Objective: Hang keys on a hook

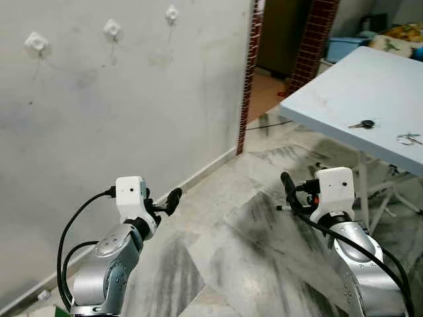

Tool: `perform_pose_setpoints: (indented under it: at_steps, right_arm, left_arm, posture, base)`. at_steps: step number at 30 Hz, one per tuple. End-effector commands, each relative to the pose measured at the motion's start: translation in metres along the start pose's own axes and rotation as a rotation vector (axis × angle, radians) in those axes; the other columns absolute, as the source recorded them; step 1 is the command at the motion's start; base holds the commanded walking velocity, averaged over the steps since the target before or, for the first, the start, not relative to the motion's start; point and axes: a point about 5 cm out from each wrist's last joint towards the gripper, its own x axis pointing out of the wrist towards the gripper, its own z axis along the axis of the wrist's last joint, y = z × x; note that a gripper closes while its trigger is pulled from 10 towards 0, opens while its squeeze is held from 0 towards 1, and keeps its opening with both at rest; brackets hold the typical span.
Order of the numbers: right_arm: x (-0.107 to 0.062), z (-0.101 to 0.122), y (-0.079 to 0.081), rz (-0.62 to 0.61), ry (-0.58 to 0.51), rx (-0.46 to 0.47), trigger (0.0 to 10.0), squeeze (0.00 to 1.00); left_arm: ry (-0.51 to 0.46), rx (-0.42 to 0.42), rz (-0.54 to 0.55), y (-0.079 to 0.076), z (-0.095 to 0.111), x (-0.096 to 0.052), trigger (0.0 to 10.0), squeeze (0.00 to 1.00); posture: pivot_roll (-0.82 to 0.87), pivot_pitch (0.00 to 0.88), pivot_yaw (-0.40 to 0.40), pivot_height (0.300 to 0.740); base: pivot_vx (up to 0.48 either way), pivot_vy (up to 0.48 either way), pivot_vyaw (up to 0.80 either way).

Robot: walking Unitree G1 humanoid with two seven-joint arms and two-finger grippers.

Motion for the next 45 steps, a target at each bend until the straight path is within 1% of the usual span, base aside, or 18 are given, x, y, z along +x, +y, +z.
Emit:
perform_pose_setpoints:
  at_steps: [1, 2, 3, 5, 6, 7, 8, 11, 14, 18, 25, 30, 39, 45]
  right_arm:
    - [-0.001, 0.003, -0.003, -0.032, 0.01, -0.005, 10.0, 0.0]
    - [-0.001, 0.003, -0.003, -0.032, 0.01, -0.005, 10.0, 0.0]
    - [-0.002, 0.002, -0.004, -0.036, 0.027, -0.036, 10.0, 0.0]
    - [-0.002, 0.002, -0.004, -0.042, 0.031, -0.048, 10.0, 0.0]
    - [-0.003, 0.004, -0.005, -0.019, 0.013, 0.074, 10.0, 0.0]
    - [-0.004, 0.006, -0.007, -0.028, -0.01, 0.086, 10.0, 0.0]
    - [-0.004, 0.007, -0.008, -0.035, -0.013, 0.07, 10.0, 0.0]
    - [-0.002, 0.005, -0.009, -0.048, 0.002, 0.094, 10.0, 0.0]
    - [-0.001, 0.007, -0.009, -0.05, 0.003, 0.079, 10.0, 0.0]
    - [0.0, 0.008, -0.011, -0.059, -0.001, 0.083, 10.0, 0.0]
    - [0.0, 0.009, -0.012, -0.073, -0.006, 0.079, 10.0, 0.0]
    - [0.001, 0.01, -0.013, -0.094, -0.013, 0.055, 10.0, 0.0]
    - [0.003, 0.011, -0.015, -0.116, -0.036, 0.057, 10.0, 0.0]
    - [0.004, 0.013, -0.016, -0.133, -0.053, 0.064, 10.0, 0.0]
  left_arm:
    - [0.01, 0.012, -0.01, 0.001, 0.001, 0.001, 10.0, 0.0]
    - [0.01, 0.012, -0.01, 0.001, 0.001, 0.001, 10.0, 0.0]
    - [0.012, 0.016, -0.013, 0.001, 0.002, 0.002, 10.0, 0.0]
    - [0.013, 0.016, -0.014, 0.001, 0.002, 0.002, 10.0, 0.0]
    - [0.018, 0.021, -0.01, 0.002, 0.001, 0.001, 10.0, 0.0]
    - [0.022, 0.021, -0.008, 0.002, 0.0, 0.001, 10.0, 0.0]
    - [0.023, 0.021, -0.008, 0.002, 0.0, 0.001, 10.0, 0.0]
    - [0.029, 0.023, -0.01, 0.001, -0.003, 0.0, 10.0, 0.0]
    - [0.03, 0.026, -0.019, -0.001, -0.003, -0.001, 10.0, 0.0]
    - [0.022, 0.016, -0.045, -0.003, -0.002, 0.0, 10.0, 0.0]
    - [0.019, 0.015, -0.052, -0.003, -0.001, 0.001, 10.0, 0.0]
    - [0.015, 0.011, -0.066, -0.005, -0.001, 0.0, 10.0, 0.0]
    - [0.024, -0.001, -0.091, -0.011, -0.006, -0.003, 10.0, 0.0]
    - [0.024, 0.001, -0.098, -0.011, -0.004, -0.001, 10.0, 0.0]
  posture:
    - [-0.09, 0.062, 0.032, 0.74]
    - [-0.09, 0.062, 0.032, 0.74]
    - [-0.09, 0.067, 0.035, 0.74]
    - [-0.09, 0.067, 0.035, 0.74]
    - [-0.09, 0.067, 0.036, 0.74]
    - [-0.09, 0.069, 0.038, 0.74]
    - [-0.09, 0.069, 0.038, 0.74]
    - [-0.09, 0.069, 0.038, 0.74]
    - [-0.09, 0.07, 0.04, 0.74]
    - [-0.09, 0.07, 0.04, 0.74]
    - [-0.1, 0.074, 0.04, 0.74]
    - [-0.1, 0.075, 0.039, 0.74]
    - [-0.1, 0.075, 0.038, 0.74]
    - [-0.1, 0.071, 0.039, 0.74]
  base:
    - [0.0, 0.0, 0.0]
    - [0.0, 0.0, 0.0]
    - [0.0, 0.0, 0.0]
    - [0.0, 0.0, 0.0]
    - [0.0, 0.0, 0.0]
    - [0.0, 0.0, 0.0]
    - [0.0, 0.0, 0.0]
    - [0.0, 0.0, -0.53]
    - [0.0, 0.0, -0.8]
    - [0.0, 0.0, -0.78]
    - [0.0, 0.0, -0.78]
    - [0.0, 0.0, -0.78]
    - [0.268, 0.0, -0.77]
    - [0.285, 0.0, -0.78]
